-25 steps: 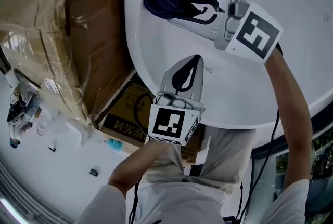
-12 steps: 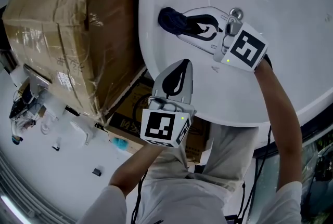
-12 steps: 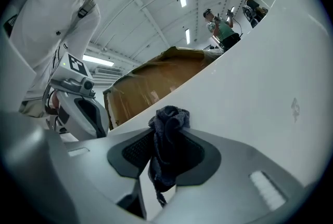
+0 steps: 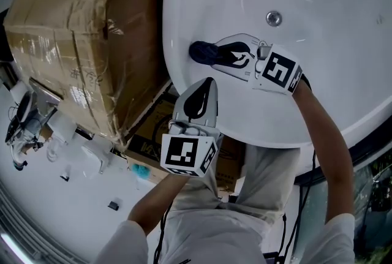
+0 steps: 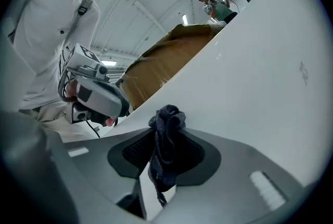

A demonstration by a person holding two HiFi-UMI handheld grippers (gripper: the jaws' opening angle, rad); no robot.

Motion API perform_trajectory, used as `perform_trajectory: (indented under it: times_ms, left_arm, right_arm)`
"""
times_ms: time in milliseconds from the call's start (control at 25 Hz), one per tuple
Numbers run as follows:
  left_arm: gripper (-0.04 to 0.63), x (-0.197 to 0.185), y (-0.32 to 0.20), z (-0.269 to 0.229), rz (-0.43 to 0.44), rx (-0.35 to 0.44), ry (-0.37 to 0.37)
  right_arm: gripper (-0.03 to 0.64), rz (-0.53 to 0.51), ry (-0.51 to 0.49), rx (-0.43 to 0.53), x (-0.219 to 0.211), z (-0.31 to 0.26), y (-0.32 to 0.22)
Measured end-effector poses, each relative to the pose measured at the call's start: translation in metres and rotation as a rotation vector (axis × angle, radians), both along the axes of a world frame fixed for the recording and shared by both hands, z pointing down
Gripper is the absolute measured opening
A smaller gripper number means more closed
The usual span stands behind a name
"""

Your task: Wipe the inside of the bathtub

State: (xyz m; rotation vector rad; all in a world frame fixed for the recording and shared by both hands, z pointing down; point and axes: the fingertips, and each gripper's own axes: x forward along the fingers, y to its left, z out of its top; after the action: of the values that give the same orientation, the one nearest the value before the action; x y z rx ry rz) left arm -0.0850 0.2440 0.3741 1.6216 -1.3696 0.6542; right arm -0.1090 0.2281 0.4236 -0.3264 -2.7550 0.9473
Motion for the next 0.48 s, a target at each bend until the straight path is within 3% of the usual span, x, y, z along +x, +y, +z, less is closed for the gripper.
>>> perform_trajectory:
  times_ms: [280, 480]
  left_arm:
    - [0.0, 0.013, -0.013, -0.001, 0.007, 0.018, 0.023]
    - [0.0, 0.025, -0.034, -0.006, 0.018, 0.052, 0.05]
  right_arm:
    - [0.12, 0.134, 0.056, 0.021, 0.028, 0.0, -0.052]
    - [0.121, 0.31, 0.068, 0.016, 0.037, -0.004, -0.118]
